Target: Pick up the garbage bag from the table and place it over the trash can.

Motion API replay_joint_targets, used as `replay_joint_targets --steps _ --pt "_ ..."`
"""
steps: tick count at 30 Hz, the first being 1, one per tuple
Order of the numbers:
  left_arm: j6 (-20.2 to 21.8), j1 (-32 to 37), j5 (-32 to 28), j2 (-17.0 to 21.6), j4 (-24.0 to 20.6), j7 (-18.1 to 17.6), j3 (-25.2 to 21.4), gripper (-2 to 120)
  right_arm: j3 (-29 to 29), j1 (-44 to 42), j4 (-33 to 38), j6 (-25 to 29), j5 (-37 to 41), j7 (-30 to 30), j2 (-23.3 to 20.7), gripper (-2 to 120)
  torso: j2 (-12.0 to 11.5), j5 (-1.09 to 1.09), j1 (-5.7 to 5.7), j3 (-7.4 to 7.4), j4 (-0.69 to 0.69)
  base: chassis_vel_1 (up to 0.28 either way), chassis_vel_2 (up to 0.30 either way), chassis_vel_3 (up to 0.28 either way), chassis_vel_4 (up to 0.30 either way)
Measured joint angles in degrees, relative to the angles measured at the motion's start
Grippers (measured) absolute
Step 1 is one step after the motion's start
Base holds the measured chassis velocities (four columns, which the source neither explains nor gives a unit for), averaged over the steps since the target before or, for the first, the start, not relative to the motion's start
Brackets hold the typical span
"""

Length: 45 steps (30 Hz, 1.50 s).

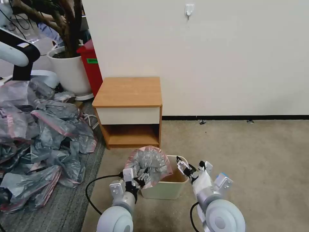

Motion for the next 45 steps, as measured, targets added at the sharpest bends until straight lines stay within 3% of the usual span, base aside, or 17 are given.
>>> replay_joint_targets --steps 9,12,29,45 --pt "1.85 -0.13 -1.66 1.04 -0.63 -0.24 -0.67 67 0.38 -0.30 0.14 0.12 0.00 0.00 -0.07 76 0.00 -0.01 0.00 0.00 0.00 0.000 0.000 0.000 0.000" --pt "4.53 -0.63 -5.88 2.56 -1.73 -1.08 -1.44 67 0.55 -0.39 0.23 0.15 0.00 -0.01 -0.10 76 0.00 -0.01 0.00 0.00 0.00 0.000 0.000 0.000 0.000" --pt "8.74 -3.41 -17.02 6.38 -2.83 -6.00 -3.47 66 0.68 -0.50 0.24 0.25 -0.08 0.00 0.10 76 0.00 -0.01 0.00 0.00 0.00 0.000 0.000 0.000 0.000" --pt "10.62 -6.38 -19.73 8.56 -1.01 -8.85 -2.14 55 1.59 -0.81 0.29 0.52 -0.06 0.00 -0.13 76 0.00 -0.01 0.00 0.00 0.00 0.000 0.000 0.000 0.000"
